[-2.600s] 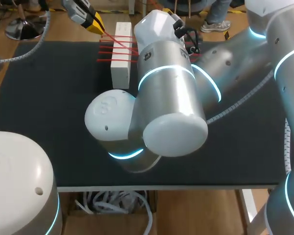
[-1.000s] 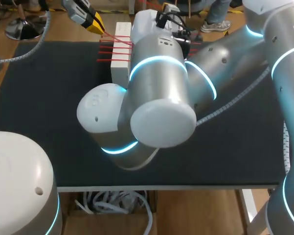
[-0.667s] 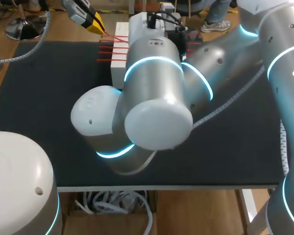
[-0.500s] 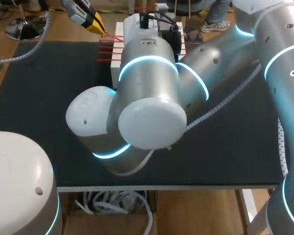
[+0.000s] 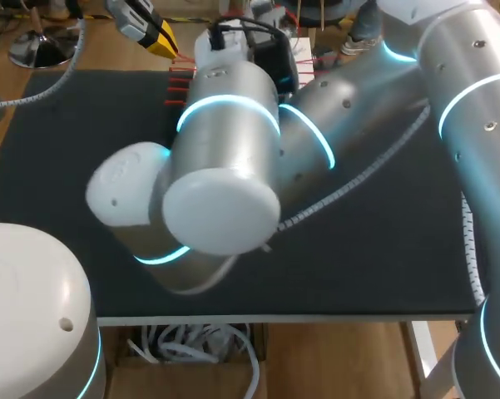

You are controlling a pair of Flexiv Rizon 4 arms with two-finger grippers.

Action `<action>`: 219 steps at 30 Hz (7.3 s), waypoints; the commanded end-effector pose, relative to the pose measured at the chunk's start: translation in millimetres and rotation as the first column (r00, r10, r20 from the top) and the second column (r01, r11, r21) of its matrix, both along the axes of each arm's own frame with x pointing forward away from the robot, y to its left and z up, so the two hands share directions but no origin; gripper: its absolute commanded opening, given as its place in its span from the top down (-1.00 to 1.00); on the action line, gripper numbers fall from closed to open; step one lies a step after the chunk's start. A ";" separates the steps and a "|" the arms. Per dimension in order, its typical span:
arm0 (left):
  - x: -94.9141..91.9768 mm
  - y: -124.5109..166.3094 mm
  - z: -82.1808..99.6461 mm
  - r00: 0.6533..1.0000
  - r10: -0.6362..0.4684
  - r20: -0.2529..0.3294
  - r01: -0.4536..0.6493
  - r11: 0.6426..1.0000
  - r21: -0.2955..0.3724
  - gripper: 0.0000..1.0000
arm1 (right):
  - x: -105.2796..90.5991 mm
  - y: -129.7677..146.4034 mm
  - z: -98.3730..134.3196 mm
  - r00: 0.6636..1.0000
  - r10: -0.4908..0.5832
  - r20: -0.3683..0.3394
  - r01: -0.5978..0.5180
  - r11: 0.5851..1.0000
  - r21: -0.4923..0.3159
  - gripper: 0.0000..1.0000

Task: Grab the tape and strap the tape.

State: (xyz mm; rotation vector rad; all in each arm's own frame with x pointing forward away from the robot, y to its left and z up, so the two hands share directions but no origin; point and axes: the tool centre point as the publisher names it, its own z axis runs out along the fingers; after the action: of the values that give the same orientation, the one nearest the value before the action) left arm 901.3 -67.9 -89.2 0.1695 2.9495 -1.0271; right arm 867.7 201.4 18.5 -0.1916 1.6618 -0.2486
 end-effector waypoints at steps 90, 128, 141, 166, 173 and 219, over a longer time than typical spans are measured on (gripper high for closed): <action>0.3 -0.1 0.8 1.000 -0.001 -0.002 0.001 1.000 0.004 1.00 | 26.2 51.5 3.2 0.998 0.051 -0.039 -0.046 0.992 0.117 1.00; 0.3 -0.1 0.8 1.000 -0.001 -0.002 0.001 1.000 0.004 1.00 | 17.8 53.7 5.7 0.993 0.114 -0.043 -0.116 0.992 -0.055 1.00; 0.3 -0.1 0.8 1.000 -0.001 -0.002 0.001 1.000 0.004 1.00 | 15.5 49.5 -15.3 0.990 0.114 -0.085 -0.124 0.985 -0.122 1.00; 0.3 -0.1 0.8 1.000 -0.001 -0.002 0.001 1.000 0.004 1.00 | 34.6 66.8 -49.4 0.974 0.155 -0.163 -0.189 0.956 -0.223 1.00; 0.3 -0.1 0.8 1.000 -0.001 -0.002 0.001 1.000 0.004 1.00 | 33.0 68.1 -53.7 0.976 0.142 -0.167 -0.180 0.955 -0.238 1.00; 0.3 -0.1 0.8 1.000 -0.001 -0.002 0.001 1.000 0.004 1.00 | 45.5 87.0 -60.0 0.976 0.175 -0.129 -0.202 0.948 -0.244 1.00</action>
State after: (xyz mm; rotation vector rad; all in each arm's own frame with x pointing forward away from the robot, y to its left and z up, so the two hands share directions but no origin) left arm 901.4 -67.8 -89.2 0.1693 2.9497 -1.0264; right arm 912.2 287.7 -42.2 -0.5607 1.7006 -0.3066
